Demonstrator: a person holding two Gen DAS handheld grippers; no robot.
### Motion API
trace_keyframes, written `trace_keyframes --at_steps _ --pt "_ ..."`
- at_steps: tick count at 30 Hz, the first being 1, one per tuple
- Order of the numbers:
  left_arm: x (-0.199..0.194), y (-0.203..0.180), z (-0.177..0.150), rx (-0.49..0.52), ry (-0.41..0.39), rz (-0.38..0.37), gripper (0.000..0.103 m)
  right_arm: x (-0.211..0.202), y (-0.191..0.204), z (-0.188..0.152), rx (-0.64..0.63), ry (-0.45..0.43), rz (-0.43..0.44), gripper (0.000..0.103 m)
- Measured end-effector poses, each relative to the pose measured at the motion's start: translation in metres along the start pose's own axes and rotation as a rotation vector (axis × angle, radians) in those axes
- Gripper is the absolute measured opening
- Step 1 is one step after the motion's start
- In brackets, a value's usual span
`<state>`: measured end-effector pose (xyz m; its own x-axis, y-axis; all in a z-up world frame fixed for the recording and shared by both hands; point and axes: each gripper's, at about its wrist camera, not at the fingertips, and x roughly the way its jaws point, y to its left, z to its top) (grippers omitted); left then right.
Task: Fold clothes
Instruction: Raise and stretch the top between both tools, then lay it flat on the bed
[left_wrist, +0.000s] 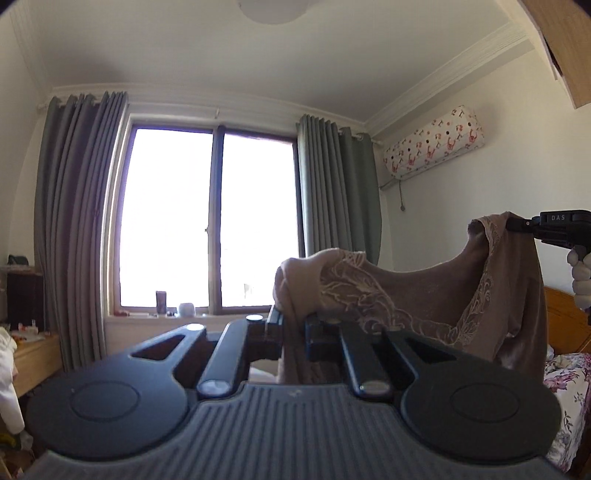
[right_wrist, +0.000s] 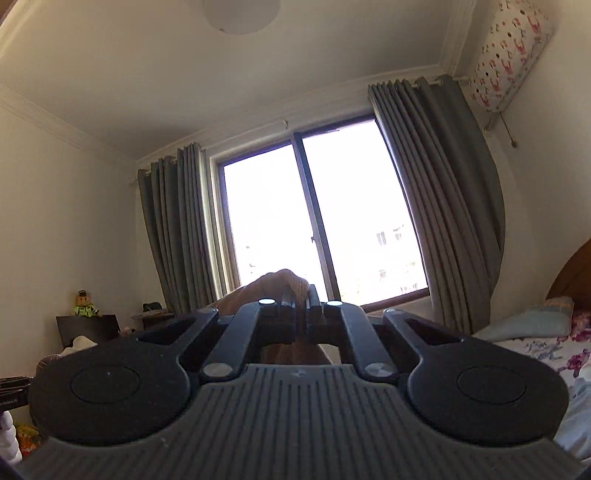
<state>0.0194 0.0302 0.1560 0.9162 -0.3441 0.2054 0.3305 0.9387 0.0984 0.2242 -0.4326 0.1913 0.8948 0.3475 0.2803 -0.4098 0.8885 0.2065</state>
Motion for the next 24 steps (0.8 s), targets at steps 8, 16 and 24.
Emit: trace_keyframes --at_steps 8,16,24 --pt "-0.025 -0.017 0.045 0.07 -0.15 0.021 0.009 -0.049 0.016 0.077 0.019 -0.136 0.004 0.004" --pt "0.055 -0.008 0.04 0.045 -0.103 0.0 0.01 -0.029 -0.015 0.101 0.056 -0.134 -0.034 0.004" --pt "0.285 0.005 -0.068 0.038 0.24 0.039 0.01 0.128 -0.091 0.014 0.114 0.107 -0.256 0.004"
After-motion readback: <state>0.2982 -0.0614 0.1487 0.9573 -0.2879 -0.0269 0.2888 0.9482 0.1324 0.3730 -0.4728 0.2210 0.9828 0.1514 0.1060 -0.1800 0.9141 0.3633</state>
